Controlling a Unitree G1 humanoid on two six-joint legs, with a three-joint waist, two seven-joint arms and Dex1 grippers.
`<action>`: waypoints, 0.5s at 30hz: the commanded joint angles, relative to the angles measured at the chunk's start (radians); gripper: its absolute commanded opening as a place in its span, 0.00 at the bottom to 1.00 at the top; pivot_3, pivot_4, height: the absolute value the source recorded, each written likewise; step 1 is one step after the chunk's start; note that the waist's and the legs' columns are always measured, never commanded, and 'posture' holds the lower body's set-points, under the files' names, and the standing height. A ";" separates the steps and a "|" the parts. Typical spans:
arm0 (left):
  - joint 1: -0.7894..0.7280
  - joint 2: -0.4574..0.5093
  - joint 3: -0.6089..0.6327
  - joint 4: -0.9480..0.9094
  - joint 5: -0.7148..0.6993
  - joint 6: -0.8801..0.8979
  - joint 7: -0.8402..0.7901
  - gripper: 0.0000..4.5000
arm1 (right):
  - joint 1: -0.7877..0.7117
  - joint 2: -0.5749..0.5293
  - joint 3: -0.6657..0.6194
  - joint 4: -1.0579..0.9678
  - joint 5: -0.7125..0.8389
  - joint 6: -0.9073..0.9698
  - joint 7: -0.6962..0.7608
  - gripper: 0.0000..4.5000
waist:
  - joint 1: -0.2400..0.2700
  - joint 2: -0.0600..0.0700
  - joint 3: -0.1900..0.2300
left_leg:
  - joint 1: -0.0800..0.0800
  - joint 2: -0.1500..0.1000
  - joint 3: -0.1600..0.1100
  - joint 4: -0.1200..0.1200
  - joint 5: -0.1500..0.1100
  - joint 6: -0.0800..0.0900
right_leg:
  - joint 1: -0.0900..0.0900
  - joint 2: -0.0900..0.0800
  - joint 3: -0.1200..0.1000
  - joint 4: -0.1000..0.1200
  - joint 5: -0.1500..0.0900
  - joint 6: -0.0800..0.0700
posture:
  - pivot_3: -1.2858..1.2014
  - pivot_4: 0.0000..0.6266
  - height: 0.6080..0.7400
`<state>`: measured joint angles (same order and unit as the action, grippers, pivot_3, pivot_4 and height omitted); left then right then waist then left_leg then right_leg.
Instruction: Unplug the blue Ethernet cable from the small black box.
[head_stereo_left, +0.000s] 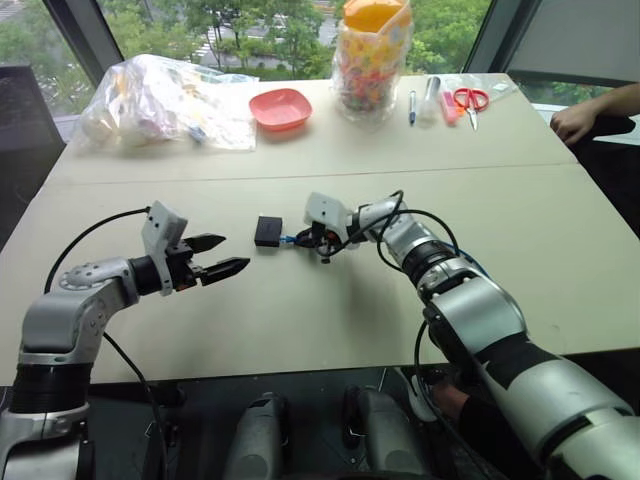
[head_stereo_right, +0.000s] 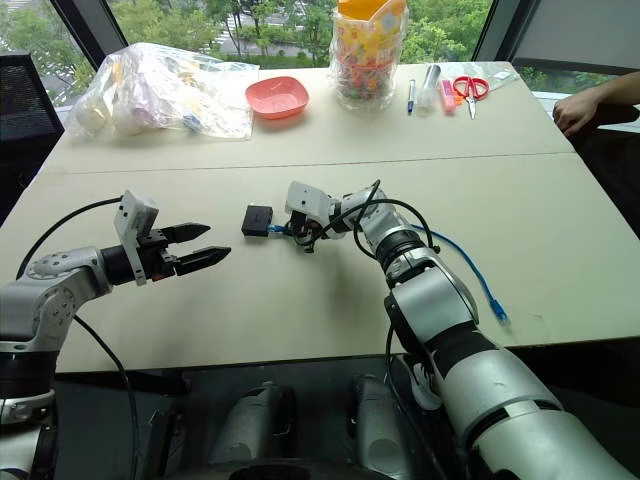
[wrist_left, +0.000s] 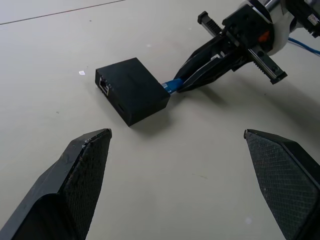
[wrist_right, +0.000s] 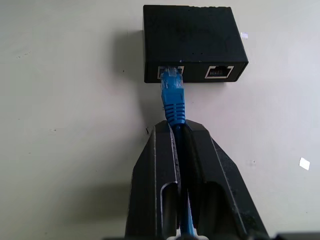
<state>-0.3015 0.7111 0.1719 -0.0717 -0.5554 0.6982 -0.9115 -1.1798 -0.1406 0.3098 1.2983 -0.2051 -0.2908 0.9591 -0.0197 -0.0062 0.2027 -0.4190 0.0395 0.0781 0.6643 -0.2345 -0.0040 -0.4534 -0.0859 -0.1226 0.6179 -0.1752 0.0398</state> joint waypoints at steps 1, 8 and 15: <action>-0.112 -0.009 0.000 0.156 0.034 -0.079 -0.017 1.00 | 0.006 -0.097 0.051 -0.076 -0.125 -0.161 -0.207 0.01 | 0.012 0.000 0.000 | 0.000 0.000 0.000 0.000 0.000 0.000 | 0.000 0.000 0.000 0.000 0.000 0.000 | 0.52 0.24 1.00; -0.486 -0.114 -0.033 0.676 0.070 -0.170 -0.156 1.00 | 0.089 -0.252 0.092 -0.304 -0.279 -0.398 -0.543 0.01 | 0.024 -0.002 0.000 | -0.008 -0.007 0.003 0.001 0.001 -0.001 | -0.006 -0.001 0.002 -0.001 0.001 0.001 | 0.52 0.24 1.00; -0.768 -0.216 -0.029 1.096 0.116 -0.249 -0.347 1.00 | 0.149 -0.309 0.055 -0.508 -0.271 -0.399 -0.587 0.01 | -0.005 -0.002 0.000 | -0.008 -0.007 0.005 0.000 0.001 0.000 | -0.006 -0.001 0.003 -0.001 0.000 0.003 | 0.52 0.24 1.00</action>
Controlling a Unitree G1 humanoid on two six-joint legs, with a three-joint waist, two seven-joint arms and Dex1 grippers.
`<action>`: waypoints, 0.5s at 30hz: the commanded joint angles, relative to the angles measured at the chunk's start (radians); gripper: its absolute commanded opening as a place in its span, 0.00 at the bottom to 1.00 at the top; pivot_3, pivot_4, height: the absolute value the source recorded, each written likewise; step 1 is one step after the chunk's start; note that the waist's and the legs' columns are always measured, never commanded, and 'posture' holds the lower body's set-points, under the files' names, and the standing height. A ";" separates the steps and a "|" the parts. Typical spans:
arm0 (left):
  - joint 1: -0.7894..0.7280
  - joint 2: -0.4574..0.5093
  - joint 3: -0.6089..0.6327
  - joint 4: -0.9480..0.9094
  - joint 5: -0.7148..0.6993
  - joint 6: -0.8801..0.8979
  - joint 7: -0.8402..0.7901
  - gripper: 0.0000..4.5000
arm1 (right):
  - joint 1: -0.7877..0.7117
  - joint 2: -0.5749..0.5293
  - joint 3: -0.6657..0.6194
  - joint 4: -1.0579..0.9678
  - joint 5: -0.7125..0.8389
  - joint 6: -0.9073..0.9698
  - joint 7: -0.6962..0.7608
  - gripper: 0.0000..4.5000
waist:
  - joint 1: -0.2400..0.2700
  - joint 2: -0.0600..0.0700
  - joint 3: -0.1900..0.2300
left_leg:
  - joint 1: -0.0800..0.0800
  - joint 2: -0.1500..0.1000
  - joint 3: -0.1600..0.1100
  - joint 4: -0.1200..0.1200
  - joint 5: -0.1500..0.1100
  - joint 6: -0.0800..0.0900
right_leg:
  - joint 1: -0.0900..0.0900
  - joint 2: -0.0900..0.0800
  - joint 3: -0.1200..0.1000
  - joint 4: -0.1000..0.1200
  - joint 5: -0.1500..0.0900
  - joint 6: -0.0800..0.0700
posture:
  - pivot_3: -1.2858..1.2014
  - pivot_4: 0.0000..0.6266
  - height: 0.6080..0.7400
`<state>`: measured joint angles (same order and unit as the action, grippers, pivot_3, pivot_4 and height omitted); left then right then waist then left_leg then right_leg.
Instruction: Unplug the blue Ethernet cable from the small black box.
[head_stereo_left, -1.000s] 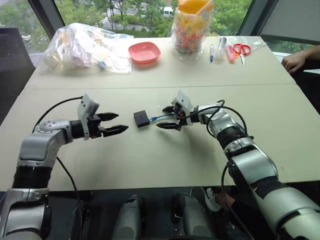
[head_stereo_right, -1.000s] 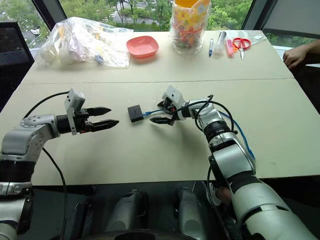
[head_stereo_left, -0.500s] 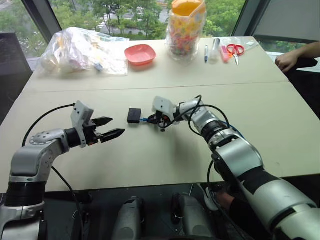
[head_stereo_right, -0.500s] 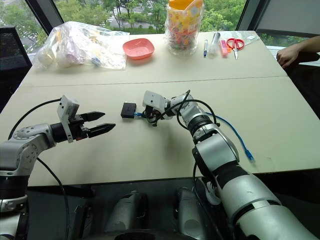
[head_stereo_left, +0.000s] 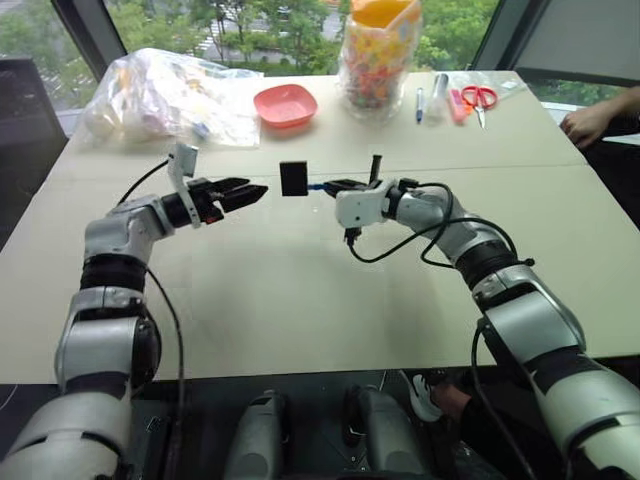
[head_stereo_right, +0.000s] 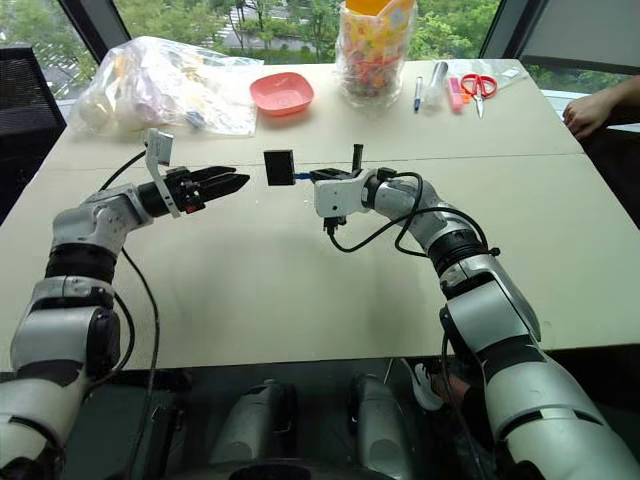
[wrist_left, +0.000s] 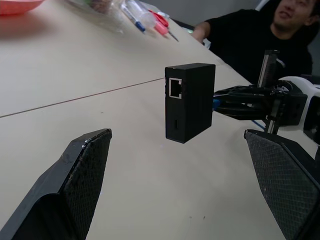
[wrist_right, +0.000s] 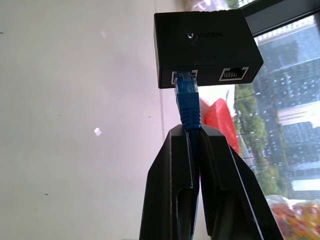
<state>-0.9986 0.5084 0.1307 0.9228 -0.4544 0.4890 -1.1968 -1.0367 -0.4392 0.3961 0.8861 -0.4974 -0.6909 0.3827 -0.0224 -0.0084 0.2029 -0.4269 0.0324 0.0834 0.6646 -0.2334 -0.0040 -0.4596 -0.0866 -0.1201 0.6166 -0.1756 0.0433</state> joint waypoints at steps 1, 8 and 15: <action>-0.100 -0.026 0.017 0.138 0.020 -0.048 -0.076 1.00 | 0.015 -0.015 -0.035 -0.121 0.026 0.009 -0.005 0.01 | -0.003 0.000 0.000 | 0.000 0.000 0.000 0.000 0.000 0.000 | 0.000 0.000 0.000 0.000 0.000 0.000 | 0.52 0.24 1.00; -0.241 -0.093 0.093 0.308 0.018 -0.088 -0.050 1.00 | 0.094 -0.027 -0.069 -0.305 0.081 0.091 0.057 0.01 | 0.001 -0.001 0.000 | 0.000 0.000 -0.001 0.000 0.000 0.000 | 0.000 0.001 0.000 0.001 0.000 0.000 | 0.52 0.24 1.00; -0.261 -0.109 0.097 0.328 0.053 -0.058 -0.150 0.41 | 0.160 -0.042 -0.083 -0.430 0.087 0.170 0.088 0.00 | 0.004 -0.001 0.001 | 0.000 0.000 -0.001 0.000 0.000 0.000 | 0.000 0.000 0.000 0.001 0.000 0.000 | 0.52 0.24 1.00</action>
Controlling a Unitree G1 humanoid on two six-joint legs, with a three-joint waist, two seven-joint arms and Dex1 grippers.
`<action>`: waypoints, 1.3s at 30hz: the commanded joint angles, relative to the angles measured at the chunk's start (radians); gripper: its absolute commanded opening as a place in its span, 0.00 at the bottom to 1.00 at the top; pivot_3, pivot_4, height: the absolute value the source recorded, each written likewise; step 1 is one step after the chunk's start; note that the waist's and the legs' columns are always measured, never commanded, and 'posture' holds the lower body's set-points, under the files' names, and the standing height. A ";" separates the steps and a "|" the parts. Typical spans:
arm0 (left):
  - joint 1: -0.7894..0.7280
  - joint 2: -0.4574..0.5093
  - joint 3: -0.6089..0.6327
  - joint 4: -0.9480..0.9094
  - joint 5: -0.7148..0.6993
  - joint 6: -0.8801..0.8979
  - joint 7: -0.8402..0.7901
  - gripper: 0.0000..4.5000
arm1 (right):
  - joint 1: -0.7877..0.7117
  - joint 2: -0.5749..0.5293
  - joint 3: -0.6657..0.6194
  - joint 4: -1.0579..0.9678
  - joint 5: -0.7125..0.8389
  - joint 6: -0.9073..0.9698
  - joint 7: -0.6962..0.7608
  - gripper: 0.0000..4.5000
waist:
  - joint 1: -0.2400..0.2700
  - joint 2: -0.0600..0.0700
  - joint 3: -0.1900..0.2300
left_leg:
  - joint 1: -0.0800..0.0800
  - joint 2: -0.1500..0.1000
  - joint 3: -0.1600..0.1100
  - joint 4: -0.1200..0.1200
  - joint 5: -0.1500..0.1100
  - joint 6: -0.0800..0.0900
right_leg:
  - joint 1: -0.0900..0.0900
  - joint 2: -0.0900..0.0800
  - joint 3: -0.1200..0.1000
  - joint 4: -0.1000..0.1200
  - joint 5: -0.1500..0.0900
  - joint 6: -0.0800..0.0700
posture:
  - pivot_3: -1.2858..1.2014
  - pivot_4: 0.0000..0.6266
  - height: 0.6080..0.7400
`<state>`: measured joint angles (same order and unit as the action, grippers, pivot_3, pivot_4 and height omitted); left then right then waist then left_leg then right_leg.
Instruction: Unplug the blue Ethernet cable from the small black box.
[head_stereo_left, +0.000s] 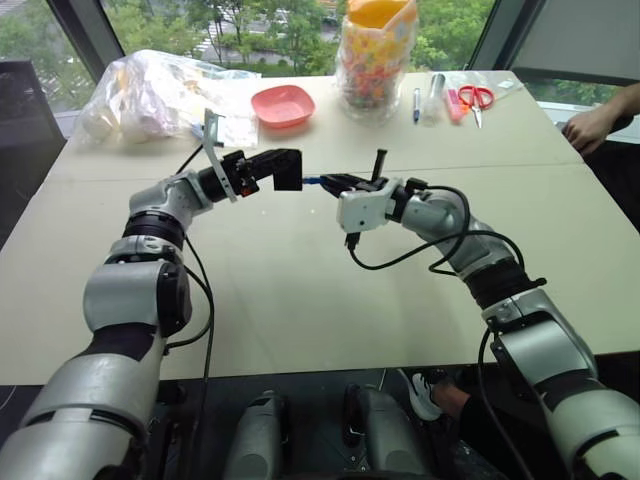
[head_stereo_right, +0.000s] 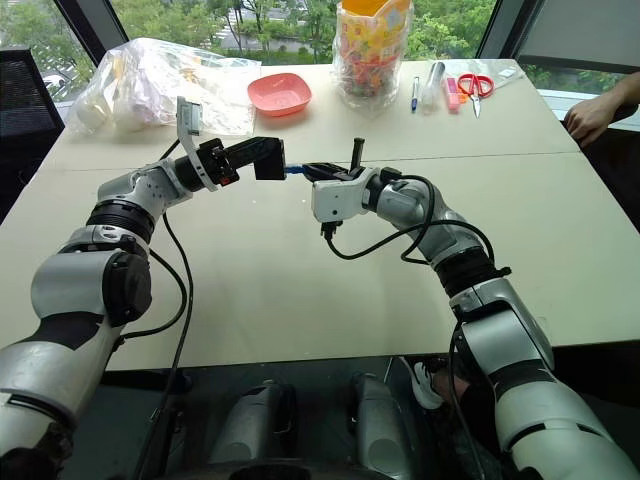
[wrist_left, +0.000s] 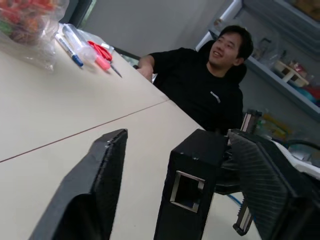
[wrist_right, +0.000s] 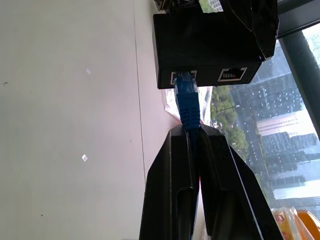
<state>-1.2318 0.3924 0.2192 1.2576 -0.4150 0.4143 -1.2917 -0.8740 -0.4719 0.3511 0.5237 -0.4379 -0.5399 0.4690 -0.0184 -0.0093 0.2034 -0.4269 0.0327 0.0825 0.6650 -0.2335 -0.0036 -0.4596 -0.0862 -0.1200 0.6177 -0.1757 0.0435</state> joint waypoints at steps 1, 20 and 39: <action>-0.028 0.007 0.007 -0.009 0.018 0.022 -0.067 0.30 | 0.000 -0.010 -0.039 -0.075 0.027 0.026 0.003 0.00 | 0.000 0.000 0.000 | 0.000 0.000 0.000 0.000 0.000 0.000 | 0.000 0.000 0.000 0.000 0.000 0.000 | 0.52 0.24 1.00; -0.001 0.021 0.143 -0.047 -0.048 0.101 -0.055 0.11 | 0.395 0.281 -0.404 -0.798 1.123 1.124 0.027 0.80 | 0.004 -0.001 0.000 | 0.000 0.002 -0.005 0.000 0.000 0.000 | 0.001 0.000 0.000 0.001 0.002 -0.004 | 0.52 0.24 1.00; 0.119 -0.072 0.152 -0.448 -0.248 0.467 -0.076 0.11 | 0.353 0.466 -0.514 -0.755 1.426 1.240 -0.178 0.80 | 0.003 -0.001 -0.001 | 0.000 0.002 -0.004 0.001 -0.001 0.002 | 0.000 0.001 0.001 0.001 0.002 -0.002 | 0.52 0.24 1.00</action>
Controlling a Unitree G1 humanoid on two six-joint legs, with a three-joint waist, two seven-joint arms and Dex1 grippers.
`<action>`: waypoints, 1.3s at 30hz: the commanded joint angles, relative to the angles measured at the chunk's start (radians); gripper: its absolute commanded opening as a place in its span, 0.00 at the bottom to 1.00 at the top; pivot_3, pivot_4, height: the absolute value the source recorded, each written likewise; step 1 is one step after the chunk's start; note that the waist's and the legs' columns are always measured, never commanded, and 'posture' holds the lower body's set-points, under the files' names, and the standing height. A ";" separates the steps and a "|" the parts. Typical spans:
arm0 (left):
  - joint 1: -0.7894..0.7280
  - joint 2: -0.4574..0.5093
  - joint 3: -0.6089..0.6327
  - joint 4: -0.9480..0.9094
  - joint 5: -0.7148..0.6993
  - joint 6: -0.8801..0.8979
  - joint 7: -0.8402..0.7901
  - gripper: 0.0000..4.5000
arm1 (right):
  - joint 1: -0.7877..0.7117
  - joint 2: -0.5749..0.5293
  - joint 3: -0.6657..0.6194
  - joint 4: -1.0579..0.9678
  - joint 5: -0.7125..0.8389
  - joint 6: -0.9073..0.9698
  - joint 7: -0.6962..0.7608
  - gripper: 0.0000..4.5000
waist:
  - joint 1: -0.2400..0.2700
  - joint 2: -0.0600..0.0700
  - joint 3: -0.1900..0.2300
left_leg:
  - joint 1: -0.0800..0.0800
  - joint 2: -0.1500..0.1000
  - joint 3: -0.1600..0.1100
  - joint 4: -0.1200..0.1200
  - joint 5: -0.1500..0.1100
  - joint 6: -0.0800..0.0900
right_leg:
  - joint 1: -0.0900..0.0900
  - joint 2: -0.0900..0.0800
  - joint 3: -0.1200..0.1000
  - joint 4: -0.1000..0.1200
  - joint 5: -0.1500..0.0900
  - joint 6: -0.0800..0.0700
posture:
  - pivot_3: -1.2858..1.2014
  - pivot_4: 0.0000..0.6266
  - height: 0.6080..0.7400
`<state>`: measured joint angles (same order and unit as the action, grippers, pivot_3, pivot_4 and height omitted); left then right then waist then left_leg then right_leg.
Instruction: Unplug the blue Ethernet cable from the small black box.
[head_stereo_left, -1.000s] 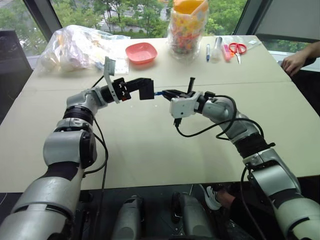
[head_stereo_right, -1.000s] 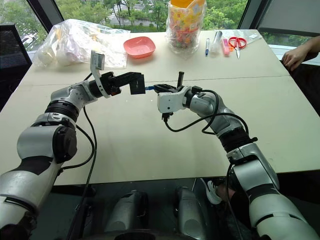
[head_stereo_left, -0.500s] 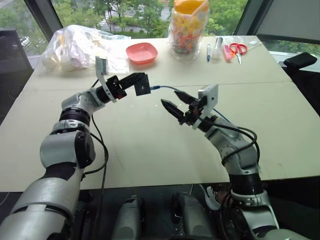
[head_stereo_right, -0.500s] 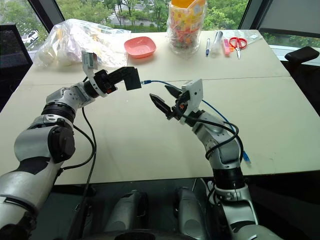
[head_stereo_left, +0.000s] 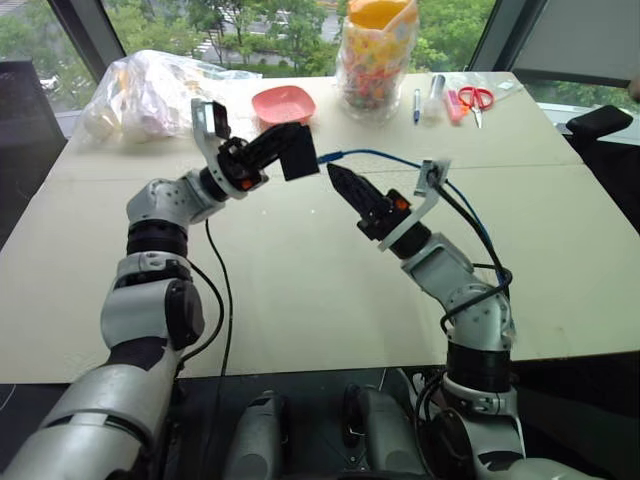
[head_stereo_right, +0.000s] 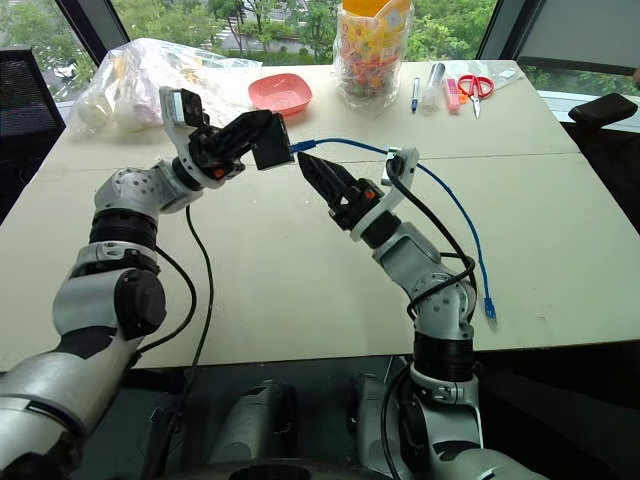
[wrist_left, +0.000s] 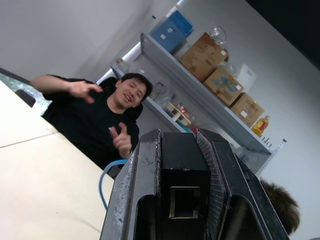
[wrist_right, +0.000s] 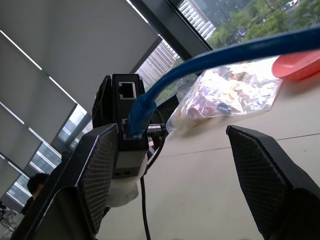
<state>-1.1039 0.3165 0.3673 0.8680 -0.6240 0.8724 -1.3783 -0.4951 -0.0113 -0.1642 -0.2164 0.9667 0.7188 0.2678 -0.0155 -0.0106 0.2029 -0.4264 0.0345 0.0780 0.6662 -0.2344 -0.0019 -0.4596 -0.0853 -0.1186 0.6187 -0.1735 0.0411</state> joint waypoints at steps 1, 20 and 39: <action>-0.007 0.002 0.007 -0.064 -0.042 0.011 0.016 0.11 | -0.028 0.003 0.002 -0.013 0.024 -0.019 0.027 0.80 | 0.001 0.000 0.000 | 0.000 0.000 0.000 0.000 0.000 0.000 | 0.000 0.000 0.000 0.000 0.000 0.000 | 0.52 0.24 1.00; 0.031 -0.017 -0.011 -0.132 -0.086 0.030 0.058 0.11 | -0.042 0.029 0.027 0.008 0.011 -0.038 0.042 0.14 | 0.001 0.000 0.000 | 0.000 0.000 0.000 0.000 0.000 0.000 | 0.000 0.000 0.000 0.000 0.000 0.000 | 0.52 0.24 1.00; 0.026 0.137 0.022 -0.040 -0.037 -0.116 0.140 0.11 | -0.134 -0.243 -0.131 0.201 -0.030 -0.046 0.022 0.01 | 0.004 0.000 0.000 | 0.000 0.000 0.000 -0.001 0.000 0.000 | 0.000 0.000 0.000 -0.001 0.000 0.000 | 0.52 0.24 1.00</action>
<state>-1.0642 0.4679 0.4065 0.8441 -0.6756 0.7941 -1.2558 -0.5790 -0.2328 -0.3157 -0.0175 0.9707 0.6880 0.2568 -0.0117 -0.0106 0.2029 -0.4266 0.0344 0.0782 0.6654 -0.2344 -0.0018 -0.4598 -0.0857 -0.1185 0.6176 -0.1738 0.0413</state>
